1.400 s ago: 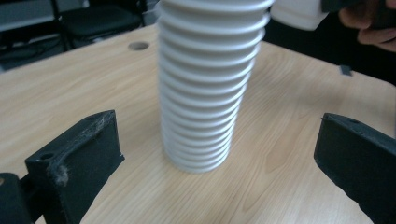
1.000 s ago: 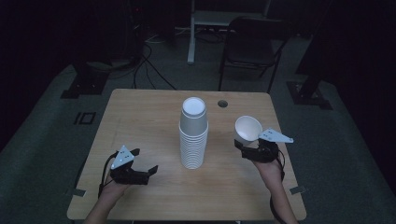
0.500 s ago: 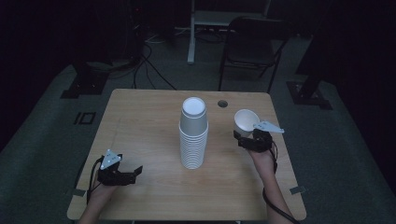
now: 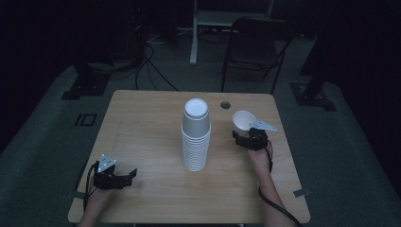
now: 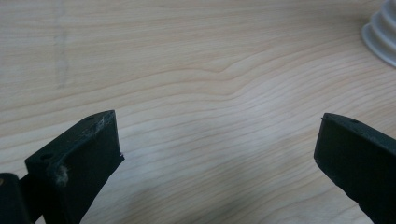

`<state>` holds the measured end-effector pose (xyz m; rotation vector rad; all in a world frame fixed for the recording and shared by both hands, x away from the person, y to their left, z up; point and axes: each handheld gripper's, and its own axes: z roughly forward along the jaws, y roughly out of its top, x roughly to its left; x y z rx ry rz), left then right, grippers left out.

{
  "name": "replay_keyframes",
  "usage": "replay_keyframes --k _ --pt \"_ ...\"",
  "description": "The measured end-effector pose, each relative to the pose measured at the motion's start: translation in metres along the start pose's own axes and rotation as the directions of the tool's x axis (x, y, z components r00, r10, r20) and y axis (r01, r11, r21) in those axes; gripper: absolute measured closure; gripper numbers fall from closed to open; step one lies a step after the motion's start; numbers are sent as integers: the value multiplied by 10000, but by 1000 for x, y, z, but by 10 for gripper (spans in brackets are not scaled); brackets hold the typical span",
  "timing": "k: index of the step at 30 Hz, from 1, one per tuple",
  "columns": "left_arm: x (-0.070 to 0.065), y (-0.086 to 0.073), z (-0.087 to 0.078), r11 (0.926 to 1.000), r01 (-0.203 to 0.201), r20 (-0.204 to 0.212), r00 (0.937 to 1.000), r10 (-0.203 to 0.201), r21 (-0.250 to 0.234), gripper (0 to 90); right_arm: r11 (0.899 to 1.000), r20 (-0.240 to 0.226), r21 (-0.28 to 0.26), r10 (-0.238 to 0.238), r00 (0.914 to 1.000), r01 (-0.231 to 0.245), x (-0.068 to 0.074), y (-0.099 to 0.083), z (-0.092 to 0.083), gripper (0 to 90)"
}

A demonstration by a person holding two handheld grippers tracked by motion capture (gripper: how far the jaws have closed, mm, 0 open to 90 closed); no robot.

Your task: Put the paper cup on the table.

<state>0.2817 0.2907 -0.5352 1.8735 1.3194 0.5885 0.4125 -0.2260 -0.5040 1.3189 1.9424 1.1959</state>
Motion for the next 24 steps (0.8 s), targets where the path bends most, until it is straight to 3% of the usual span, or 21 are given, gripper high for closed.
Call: replay_keyframes --k 8,13,24 --pt "4 -4 1 9996 35 -238 9997 -28 277 10 9985 221 481 235 9995 -245 -2 -11 19 216" --pt "5 -4 0 9997 66 -40 10000 -65 226 10 9964 323 825 151 9994 -177 0 -21 27 216" --pt "4 -5 1 9996 -20 -38 10000 21 292 10 9928 394 1166 227 9990 -271 -3 -27 33 212"
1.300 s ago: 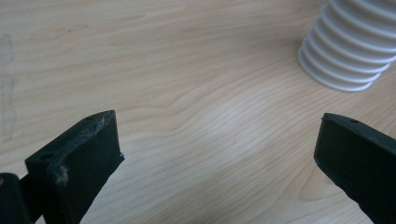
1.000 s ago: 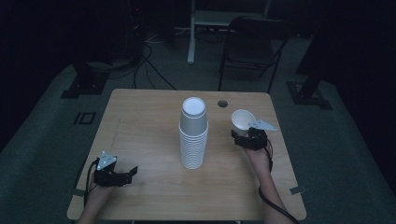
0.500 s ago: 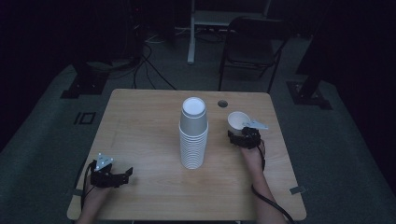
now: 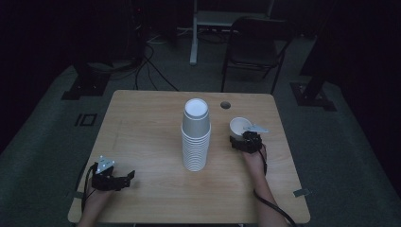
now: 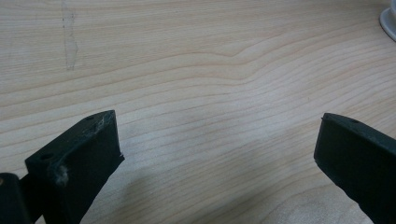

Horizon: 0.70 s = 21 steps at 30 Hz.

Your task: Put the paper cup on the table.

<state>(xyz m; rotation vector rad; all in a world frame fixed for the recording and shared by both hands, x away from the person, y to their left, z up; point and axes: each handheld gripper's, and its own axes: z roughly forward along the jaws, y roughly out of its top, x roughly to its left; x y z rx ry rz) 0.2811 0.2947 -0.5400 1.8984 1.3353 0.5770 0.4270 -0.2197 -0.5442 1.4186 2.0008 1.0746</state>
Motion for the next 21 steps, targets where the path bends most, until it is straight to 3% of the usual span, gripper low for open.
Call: replay_keyframes --k 8,14,21 --pt "1 0 0 10000 26 -65 10000 -26 -10 10 9997 -528 -62 218 9984 -221 -2 0 -4 104" --pt "1 0 1 10000 3 -81 10000 -3 6 10 9982 -344 -591 65 9994 -86 -2 -4 -15 103" --pt "1 0 1 10000 65 147 9999 -65 32 10 9983 -289 -573 -136 9995 120 -6 -16 -26 102"
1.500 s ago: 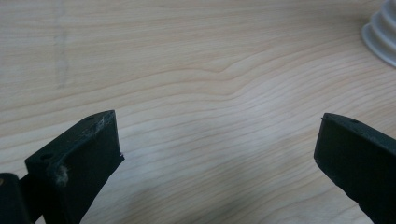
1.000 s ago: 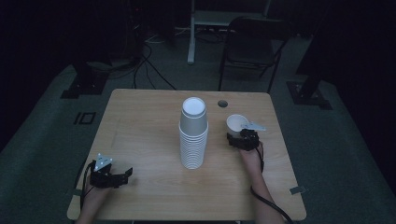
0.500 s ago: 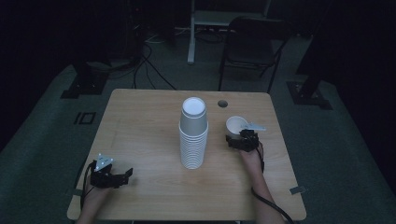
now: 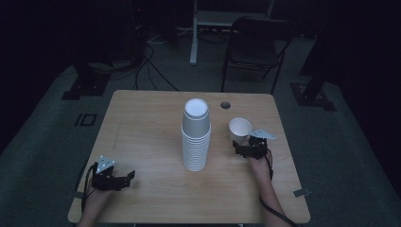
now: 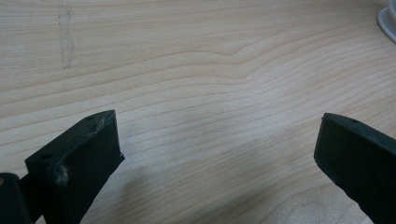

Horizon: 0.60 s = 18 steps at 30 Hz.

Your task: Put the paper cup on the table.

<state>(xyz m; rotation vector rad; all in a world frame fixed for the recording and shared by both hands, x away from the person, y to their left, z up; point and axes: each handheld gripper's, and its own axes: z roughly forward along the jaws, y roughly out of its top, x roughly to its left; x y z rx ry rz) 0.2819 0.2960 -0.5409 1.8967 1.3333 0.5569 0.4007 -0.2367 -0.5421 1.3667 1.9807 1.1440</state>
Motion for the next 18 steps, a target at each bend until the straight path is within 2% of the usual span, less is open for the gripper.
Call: replay_keyframes --k 2,5,11,18 --pt "0 0 0 10000 23 -19 10000 -23 -4 10 9998 209 175 37 9998 -40 -2 -4 -2 102" --pt "0 0 0 10000 5 -52 10000 -5 -12 10 9997 285 246 10 9996 -17 -4 -10 -7 102" --pt "0 0 0 10000 -32 -61 10000 32 1 10 9999 146 93 -81 9999 79 -4 -20 -22 102" --pt "0 -1 1 10000 -38 -70 10000 38 19 10 10000 319 -52 82 9995 -81 -7 -30 -40 102"
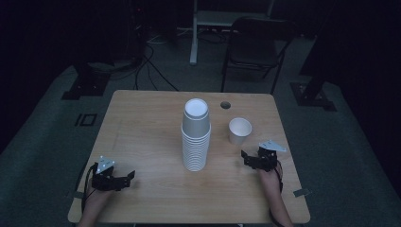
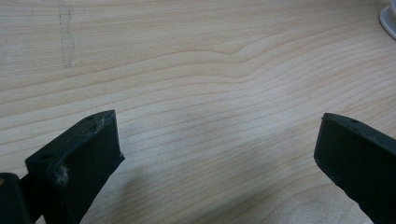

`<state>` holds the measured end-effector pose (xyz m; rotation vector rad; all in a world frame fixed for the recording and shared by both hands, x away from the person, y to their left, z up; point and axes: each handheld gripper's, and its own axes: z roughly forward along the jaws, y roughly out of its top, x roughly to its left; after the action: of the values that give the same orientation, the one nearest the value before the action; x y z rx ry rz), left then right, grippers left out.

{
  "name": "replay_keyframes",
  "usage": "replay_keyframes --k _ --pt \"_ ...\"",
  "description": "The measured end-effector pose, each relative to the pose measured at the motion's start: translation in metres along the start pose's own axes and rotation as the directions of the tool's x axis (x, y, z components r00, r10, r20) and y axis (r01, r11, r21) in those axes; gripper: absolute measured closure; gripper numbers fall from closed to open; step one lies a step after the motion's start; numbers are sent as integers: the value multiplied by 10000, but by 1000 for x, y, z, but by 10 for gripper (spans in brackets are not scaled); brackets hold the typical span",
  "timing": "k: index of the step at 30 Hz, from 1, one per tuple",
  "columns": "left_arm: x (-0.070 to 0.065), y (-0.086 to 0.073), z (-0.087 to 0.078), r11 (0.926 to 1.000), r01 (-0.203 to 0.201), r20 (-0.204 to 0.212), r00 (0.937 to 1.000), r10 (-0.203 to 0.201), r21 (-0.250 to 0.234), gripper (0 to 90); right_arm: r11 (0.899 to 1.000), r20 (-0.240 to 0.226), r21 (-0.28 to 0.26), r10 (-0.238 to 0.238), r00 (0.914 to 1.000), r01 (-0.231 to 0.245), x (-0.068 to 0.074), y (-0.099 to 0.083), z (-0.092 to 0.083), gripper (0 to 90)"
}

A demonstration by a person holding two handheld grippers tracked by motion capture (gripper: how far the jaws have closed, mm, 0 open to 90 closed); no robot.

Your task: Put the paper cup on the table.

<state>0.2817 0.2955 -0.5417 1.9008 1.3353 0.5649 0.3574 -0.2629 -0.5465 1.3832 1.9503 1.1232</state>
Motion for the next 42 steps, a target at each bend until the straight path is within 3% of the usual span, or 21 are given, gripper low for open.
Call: replay_keyframes --k 11,27,33,37,42 --pt "-1 -2 1 9999 -53 7 10000 53 87 10 9998 304 40 179 9994 -180 -8 -15 -27 102" --pt "-1 -3 1 9999 -20 11 10000 20 102 10 9983 1177 379 395 9923 -442 -21 -41 -59 102" --pt "-2 -4 3 9996 -175 -88 9998 177 205 10 9962 1258 702 424 9912 -515 -23 -48 -68 102" --pt "-5 -5 4 9987 -389 -190 9990 396 320 10 9941 1587 874 496 9861 -641 -24 -52 -71 102" --pt "-5 -5 4 9991 -273 -157 9995 278 331 10 9907 2006 1053 636 9776 -861 -28 -56 -76 103"
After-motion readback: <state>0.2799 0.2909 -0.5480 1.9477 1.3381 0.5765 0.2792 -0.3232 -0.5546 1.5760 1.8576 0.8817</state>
